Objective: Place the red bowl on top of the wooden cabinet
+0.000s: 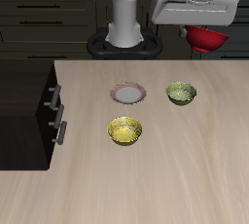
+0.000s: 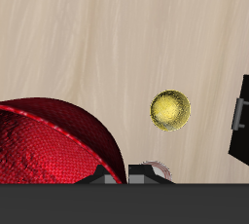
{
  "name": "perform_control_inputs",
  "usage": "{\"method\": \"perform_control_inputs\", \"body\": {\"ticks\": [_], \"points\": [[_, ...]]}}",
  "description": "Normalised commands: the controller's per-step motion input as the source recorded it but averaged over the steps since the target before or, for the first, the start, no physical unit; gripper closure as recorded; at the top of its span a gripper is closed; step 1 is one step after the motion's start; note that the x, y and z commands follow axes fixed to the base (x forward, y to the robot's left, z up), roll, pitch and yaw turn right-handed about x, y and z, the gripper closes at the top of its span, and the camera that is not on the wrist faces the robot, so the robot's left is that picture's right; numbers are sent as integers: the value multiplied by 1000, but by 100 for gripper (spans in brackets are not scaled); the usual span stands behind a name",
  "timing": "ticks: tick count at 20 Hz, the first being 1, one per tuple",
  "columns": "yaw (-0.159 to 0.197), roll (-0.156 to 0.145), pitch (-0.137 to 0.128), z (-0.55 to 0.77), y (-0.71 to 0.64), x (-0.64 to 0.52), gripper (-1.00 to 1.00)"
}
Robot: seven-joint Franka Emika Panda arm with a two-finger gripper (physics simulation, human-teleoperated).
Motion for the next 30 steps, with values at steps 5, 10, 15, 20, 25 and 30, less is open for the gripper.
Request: {"method": "perform_control_inputs", "body": {"ticks": [5, 10, 15, 20, 25, 30], "points": [[12, -22, -35, 241, -156, -70, 100], [23, -7, -14, 101, -122, -34, 100], [18, -13, -15, 85, -143, -71, 100], [-7, -28, -4, 53, -147, -115, 100], [-23, -33, -18, 107, -203, -107, 100], [11, -33, 16, -80, -69, -28, 100]]}}
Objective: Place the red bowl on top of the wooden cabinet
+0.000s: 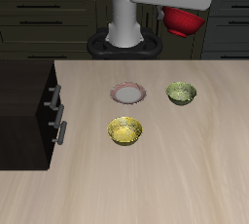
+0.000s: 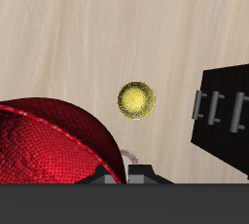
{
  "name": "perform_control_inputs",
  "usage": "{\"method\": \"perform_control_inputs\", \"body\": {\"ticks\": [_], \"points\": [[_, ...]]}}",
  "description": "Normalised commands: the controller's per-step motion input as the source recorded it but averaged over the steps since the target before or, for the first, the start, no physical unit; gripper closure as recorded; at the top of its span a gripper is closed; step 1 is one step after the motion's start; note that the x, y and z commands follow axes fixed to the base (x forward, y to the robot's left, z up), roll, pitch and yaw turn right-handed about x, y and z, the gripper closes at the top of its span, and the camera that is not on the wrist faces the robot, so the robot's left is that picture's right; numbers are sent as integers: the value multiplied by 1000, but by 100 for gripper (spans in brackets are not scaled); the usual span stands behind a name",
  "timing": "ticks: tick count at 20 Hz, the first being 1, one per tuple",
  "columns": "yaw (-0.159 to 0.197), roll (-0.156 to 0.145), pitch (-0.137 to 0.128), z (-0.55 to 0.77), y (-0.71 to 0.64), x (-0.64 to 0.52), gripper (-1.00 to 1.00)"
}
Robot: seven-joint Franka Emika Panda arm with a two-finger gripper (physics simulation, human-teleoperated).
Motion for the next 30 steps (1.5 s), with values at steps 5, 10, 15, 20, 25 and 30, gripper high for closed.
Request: {"method": "perform_control_inputs", "body": {"ticks": [5, 10, 15, 20, 25, 30], "points": [[-9, -14, -4, 55, -307, -56, 100], [-13, 8, -2, 53, -24, -3, 100], [0, -4, -10, -16, -111, -19, 100], [3, -17, -2, -12, -60, -7, 100], [5, -61, 0, -16, -393, -67, 100], [-28, 23, 10, -11, -171, -68, 100]]}}
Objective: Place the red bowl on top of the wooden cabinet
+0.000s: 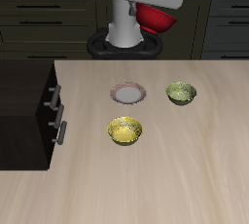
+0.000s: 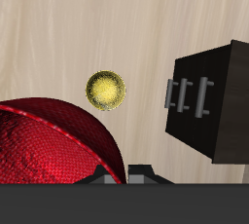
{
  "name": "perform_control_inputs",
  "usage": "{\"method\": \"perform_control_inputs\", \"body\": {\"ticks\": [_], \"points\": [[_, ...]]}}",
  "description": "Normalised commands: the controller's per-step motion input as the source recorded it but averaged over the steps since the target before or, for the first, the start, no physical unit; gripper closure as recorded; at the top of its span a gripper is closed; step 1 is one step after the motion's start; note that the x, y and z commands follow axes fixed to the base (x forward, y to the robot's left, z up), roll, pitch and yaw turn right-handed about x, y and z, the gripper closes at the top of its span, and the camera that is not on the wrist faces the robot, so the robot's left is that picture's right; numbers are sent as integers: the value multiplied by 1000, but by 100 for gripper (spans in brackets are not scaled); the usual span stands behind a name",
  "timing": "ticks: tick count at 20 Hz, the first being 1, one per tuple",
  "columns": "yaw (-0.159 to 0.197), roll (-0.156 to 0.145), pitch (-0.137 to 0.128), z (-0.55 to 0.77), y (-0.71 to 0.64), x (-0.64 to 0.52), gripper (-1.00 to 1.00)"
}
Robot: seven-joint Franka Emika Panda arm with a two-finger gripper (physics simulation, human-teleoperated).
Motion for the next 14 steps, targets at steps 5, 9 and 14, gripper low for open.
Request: {"method": "perform_control_inputs", "body": {"ticks": [5, 9, 14], "points": [[-15, 13, 18, -89, -335, -61, 100], [-23, 35, 18, -36, -292, -56, 100], [33, -13, -21, 38, -148, -65, 100]]}}
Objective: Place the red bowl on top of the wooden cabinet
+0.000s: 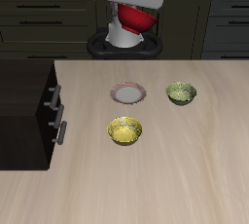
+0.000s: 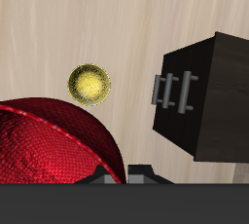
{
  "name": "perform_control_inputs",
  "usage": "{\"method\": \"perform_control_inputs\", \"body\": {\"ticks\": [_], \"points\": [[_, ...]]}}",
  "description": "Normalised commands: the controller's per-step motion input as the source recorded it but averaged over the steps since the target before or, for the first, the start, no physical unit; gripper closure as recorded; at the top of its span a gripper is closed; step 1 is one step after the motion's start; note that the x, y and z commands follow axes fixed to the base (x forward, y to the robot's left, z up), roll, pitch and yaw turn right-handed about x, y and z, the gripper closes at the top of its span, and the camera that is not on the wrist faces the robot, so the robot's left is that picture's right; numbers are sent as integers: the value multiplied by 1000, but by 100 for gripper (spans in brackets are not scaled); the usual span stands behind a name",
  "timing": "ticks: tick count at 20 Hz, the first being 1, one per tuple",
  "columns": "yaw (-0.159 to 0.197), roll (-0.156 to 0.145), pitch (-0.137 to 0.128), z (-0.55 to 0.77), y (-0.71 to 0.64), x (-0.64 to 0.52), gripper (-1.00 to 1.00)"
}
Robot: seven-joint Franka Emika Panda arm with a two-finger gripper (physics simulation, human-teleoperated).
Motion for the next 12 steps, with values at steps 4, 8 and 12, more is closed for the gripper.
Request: {"method": "perform_control_inputs", "body": {"ticks": [4, 8, 12], "points": [[146, -195, -38, 11, -285, -18, 100], [27, -48, 16, 118, -286, -53, 100], [4, 1, -26, 68, -49, -28, 100]]}}
